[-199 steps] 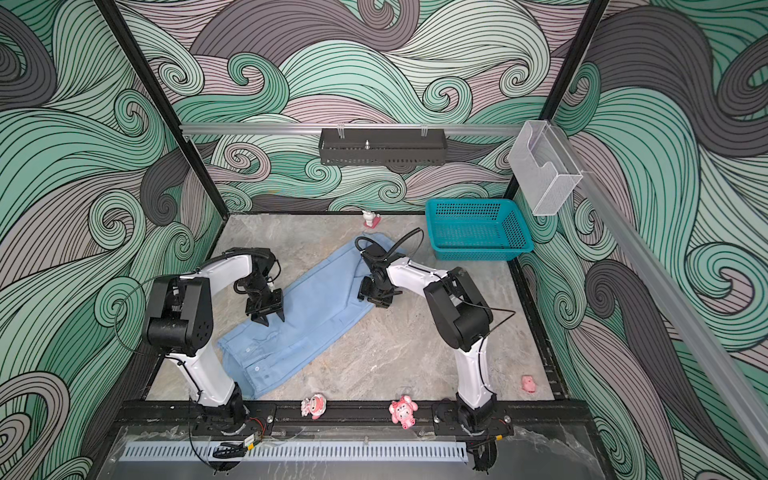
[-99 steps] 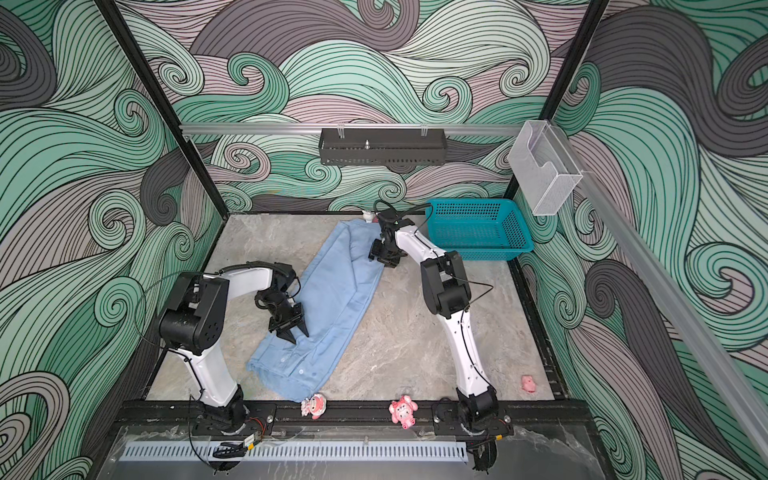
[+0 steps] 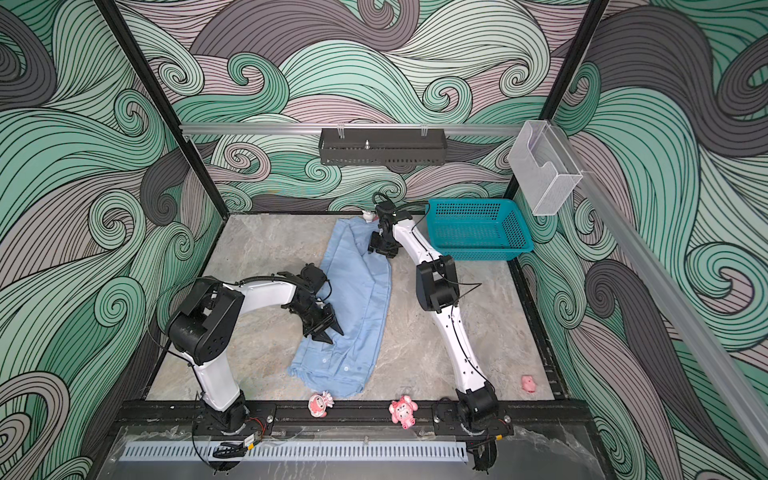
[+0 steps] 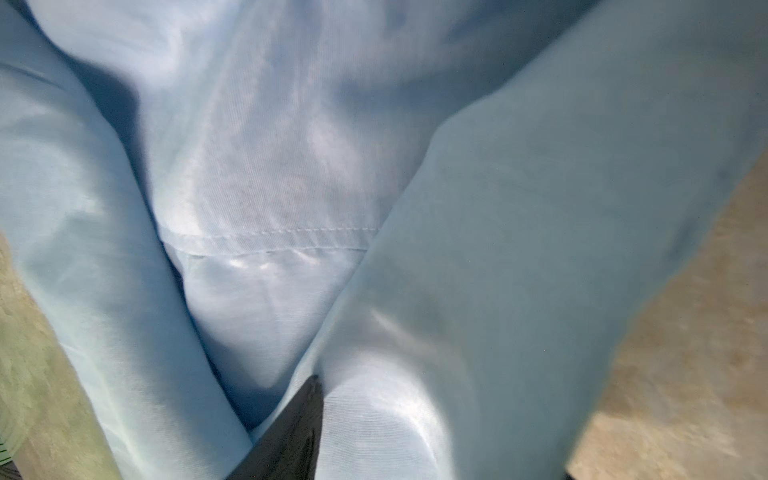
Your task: Fold and stack the long sleeve shirts
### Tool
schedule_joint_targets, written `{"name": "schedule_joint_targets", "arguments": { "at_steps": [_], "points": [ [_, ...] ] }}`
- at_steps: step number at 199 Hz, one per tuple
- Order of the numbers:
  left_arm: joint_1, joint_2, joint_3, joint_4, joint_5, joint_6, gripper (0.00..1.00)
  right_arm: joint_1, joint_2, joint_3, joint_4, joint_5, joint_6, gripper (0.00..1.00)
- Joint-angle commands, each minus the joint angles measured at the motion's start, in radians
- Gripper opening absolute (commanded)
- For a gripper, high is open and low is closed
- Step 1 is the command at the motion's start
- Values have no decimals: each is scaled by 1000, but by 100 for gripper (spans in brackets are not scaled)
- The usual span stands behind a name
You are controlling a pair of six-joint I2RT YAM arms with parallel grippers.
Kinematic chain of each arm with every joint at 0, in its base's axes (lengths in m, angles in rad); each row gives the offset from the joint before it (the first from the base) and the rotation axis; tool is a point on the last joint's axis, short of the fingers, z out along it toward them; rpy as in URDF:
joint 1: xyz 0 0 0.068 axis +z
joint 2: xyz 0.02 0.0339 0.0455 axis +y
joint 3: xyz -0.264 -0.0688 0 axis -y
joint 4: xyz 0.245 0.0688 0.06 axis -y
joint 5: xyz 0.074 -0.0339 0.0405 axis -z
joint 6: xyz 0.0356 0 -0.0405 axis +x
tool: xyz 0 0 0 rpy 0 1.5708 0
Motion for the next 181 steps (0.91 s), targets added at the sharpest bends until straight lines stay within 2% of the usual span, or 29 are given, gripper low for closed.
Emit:
{"name": "schedule_joint_targets", "arguments": {
  "at_steps": [1, 24, 47, 77, 93, 125, 155, 181],
  "points": [
    [-31, -43, -4, 65, -30, -86, 45, -5, -83, -31, -66, 25, -28, 59],
    [-36, -176, 8, 9, -76, -82, 47, -7, -239, -174, -81, 67, -15, 61],
    [-14, -340, 38, -151, -183, -17, 51, -7, -454, -391, -68, 108, 7, 65],
    [66, -539, 5, -334, -273, 82, 55, 3, -768, -759, 35, 109, 59, 68],
    [136, -615, -53, -394, -277, 142, 56, 30, -926, -956, 87, 88, 93, 69],
    [259, -727, -194, -404, -258, 245, 57, 184, -1231, -1343, 219, 62, 248, 70],
    [265, -754, -293, -315, -224, 219, 58, 386, -1439, -1622, 354, 97, 470, 71],
    [265, -744, -372, -241, -215, 164, 59, 532, -1517, -1760, 424, 144, 603, 71]
  ]
}}
